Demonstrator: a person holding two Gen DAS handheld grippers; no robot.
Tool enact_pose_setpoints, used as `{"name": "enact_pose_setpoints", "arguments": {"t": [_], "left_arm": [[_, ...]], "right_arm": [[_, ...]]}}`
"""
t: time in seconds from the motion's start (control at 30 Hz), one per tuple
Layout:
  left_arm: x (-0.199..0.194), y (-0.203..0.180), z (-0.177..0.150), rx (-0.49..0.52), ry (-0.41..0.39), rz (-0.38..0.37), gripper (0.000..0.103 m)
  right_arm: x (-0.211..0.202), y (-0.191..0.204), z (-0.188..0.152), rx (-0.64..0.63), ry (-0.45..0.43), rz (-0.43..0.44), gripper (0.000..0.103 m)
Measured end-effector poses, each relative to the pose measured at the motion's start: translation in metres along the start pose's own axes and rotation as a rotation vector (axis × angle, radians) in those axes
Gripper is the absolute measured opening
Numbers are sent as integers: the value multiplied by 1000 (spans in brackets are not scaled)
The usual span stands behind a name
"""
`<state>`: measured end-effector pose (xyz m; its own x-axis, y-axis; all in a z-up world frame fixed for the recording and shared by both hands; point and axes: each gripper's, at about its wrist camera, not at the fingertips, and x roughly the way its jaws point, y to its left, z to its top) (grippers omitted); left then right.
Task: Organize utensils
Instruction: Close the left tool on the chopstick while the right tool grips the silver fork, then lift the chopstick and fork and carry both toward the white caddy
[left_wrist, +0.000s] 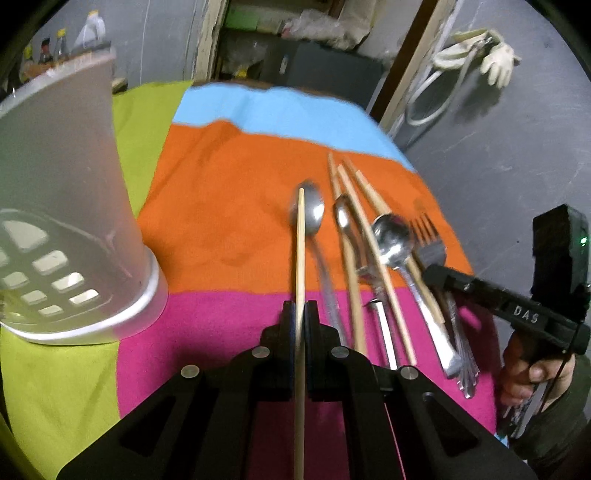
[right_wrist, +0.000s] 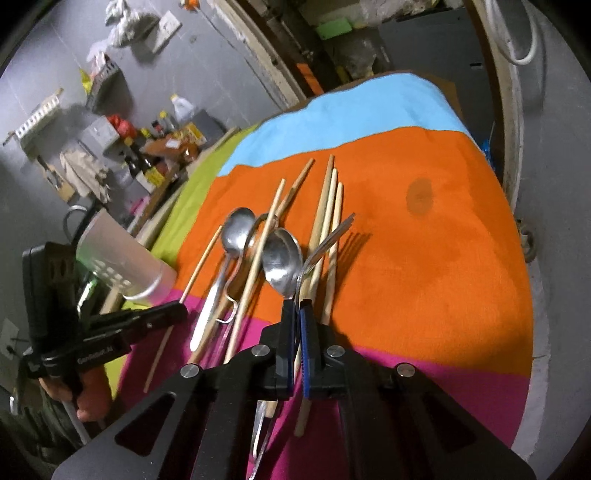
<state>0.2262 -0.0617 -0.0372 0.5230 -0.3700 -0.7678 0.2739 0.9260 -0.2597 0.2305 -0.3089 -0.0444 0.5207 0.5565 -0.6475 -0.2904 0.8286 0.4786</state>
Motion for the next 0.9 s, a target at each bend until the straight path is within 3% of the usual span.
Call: {"name": "enact_pose_setpoints", "arguments": {"t": [0.3, 0.57, 0.73, 0.9], "left_arm": [[-35, -9, -8, 10, -197, 0, 3], [-77, -19, -17, 41, -512, 39, 3], [-102, -14, -18, 24, -649, 26, 3], [-129, 0, -9, 16, -724, 38, 3]], "right_arm": [[-34, 48, -18, -184, -243, -115, 1], [-47, 104, -33, -372, -502, -315, 0], [-48, 129, -19, -405, -583, -321, 0], [-51, 151, -3, -445, -612, -289, 0]]}}
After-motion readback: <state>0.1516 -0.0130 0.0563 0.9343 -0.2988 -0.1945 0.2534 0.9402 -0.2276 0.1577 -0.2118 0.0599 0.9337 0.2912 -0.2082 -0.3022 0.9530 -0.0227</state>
